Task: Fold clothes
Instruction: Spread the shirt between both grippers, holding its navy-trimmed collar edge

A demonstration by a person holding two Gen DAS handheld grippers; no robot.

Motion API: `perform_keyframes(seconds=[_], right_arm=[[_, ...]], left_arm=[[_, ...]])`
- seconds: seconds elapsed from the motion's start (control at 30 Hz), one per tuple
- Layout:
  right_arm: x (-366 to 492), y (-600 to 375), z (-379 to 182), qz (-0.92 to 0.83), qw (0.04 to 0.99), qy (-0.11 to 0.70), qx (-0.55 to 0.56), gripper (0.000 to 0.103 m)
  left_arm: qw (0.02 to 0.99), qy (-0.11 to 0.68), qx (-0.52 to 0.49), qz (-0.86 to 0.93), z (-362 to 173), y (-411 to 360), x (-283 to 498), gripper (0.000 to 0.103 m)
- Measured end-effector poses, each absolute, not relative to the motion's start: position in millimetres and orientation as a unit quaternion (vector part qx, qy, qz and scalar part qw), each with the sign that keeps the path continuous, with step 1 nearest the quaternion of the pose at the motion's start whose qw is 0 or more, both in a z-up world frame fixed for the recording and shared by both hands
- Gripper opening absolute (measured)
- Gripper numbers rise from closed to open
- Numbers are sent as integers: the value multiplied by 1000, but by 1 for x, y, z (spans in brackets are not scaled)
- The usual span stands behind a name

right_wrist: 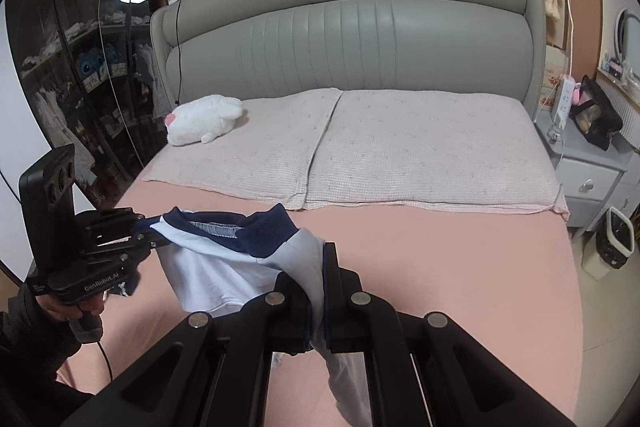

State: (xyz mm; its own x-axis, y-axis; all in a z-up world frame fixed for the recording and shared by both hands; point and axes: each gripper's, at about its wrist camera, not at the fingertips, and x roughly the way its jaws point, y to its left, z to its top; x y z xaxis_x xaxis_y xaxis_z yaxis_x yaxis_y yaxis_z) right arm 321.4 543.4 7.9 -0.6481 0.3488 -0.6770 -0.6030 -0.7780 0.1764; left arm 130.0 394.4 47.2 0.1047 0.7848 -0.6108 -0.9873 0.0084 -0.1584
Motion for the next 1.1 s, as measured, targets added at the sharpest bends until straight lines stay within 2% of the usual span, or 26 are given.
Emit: perform_keyframes(seconds=[0.17, 0.3, 0.7, 1.1], right_arm=[[322, 535, 35, 895, 263, 187, -308, 1], [326, 522, 70, 905, 266, 161, -292, 1], [353, 470, 174, 928, 261, 87, -250, 1], [402, 419, 234, 936, 271, 42, -222, 1]], left_arm=[[682, 193, -263, 655, 84, 386, 127, 7], [675, 226, -220, 668, 117, 378, 140, 7], [652, 256, -133, 701, 226, 330, 176, 7], [650, 267, -82, 707, 289, 295, 219, 7]])
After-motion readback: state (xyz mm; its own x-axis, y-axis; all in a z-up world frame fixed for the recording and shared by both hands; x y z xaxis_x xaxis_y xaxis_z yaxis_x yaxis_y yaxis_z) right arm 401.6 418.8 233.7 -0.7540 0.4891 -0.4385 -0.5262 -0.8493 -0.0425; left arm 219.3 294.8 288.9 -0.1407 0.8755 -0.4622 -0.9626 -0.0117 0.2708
